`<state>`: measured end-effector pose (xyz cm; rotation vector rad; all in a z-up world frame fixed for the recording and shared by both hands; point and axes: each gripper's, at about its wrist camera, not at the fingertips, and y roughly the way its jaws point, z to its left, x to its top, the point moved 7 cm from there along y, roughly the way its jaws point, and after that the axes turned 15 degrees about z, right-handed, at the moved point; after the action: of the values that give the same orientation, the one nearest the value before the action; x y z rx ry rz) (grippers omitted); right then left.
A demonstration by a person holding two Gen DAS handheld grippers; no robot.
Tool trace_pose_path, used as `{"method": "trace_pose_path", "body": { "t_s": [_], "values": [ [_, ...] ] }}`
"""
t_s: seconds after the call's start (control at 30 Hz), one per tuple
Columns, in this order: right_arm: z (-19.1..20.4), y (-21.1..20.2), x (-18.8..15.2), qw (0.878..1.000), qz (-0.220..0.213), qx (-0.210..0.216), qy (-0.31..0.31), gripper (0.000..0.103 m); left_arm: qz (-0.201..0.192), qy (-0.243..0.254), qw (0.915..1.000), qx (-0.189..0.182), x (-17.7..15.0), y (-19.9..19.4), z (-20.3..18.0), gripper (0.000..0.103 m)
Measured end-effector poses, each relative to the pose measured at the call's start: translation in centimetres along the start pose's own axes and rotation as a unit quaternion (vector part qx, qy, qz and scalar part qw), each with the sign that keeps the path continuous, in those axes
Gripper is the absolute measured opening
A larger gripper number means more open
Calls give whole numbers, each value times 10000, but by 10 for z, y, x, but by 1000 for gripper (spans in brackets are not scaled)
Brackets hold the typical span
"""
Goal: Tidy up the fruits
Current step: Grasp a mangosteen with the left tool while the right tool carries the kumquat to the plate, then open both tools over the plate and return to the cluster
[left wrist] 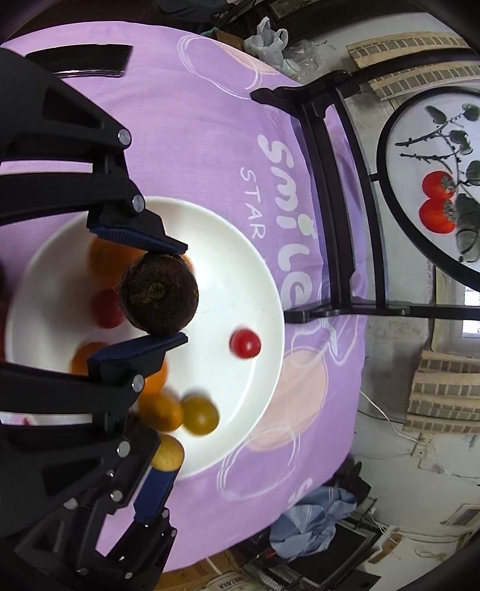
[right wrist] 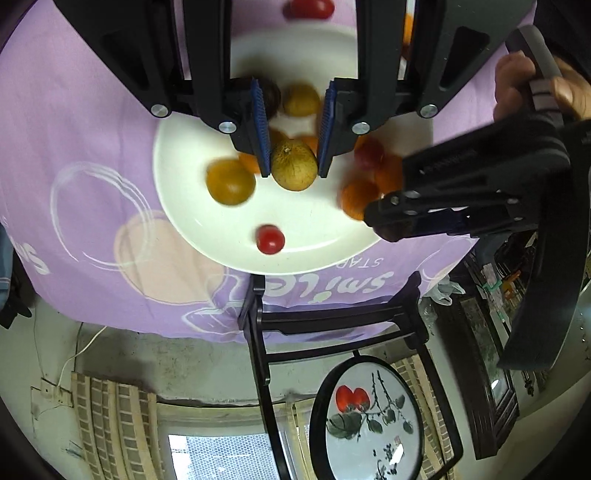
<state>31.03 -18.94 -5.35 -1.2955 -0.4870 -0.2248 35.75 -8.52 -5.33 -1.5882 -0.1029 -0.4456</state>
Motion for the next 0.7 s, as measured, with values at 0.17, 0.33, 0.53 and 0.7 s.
{"method": "trace_pose_path", "body": {
  "t_s": [0.17, 0.33, 0.53, 0.7],
  "values": [
    [4, 20, 14, 9997, 79, -226, -60, 29, 107, -15, 9999, -55, 13, 18, -1, 43],
    [-5, 19, 14, 9996, 12, -200, 173, 45, -63, -127, 9999, 26, 15, 13, 1, 70],
    [-10, -3, -4, 9998, -31, -70, 210, 46, -196, -80, 9997, -102, 0, -11, 2, 78],
    [-10, -20, -31, 9998, -50, -110, 140, 46, -245, 55, 9997, -65, -28, -31, -5, 82]
  ]
}}
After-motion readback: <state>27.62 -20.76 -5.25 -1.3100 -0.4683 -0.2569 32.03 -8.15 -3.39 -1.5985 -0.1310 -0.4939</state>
